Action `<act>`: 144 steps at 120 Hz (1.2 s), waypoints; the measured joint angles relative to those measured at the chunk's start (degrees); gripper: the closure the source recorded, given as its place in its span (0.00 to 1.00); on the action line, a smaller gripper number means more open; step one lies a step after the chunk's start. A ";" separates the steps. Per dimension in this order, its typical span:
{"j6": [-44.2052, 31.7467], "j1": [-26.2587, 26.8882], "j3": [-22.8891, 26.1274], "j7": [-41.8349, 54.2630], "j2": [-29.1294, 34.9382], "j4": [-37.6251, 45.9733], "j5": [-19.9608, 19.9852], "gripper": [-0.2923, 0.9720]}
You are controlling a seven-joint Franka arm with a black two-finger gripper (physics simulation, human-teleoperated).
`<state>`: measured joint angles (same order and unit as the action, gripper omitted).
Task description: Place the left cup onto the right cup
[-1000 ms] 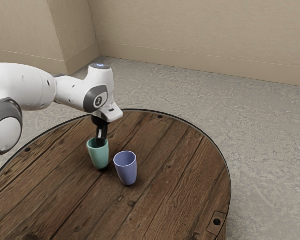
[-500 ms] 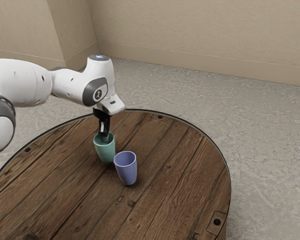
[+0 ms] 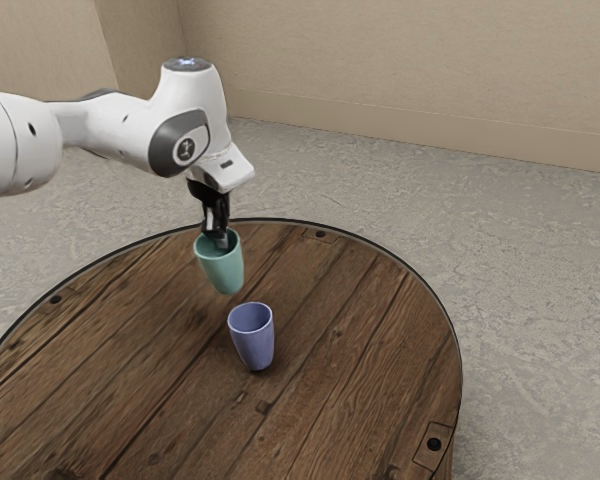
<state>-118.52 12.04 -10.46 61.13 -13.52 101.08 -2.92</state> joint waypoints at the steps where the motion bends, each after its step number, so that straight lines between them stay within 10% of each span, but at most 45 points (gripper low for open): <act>1: 0.06 0.11 0.00 -0.05 0.15 0.01 -0.02 0.85; 144: 6.64 6.98 -0.06 -7.87 -0.24 2.26 -0.38 0.85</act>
<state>-111.89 19.02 -10.52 53.26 -13.76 103.34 -3.30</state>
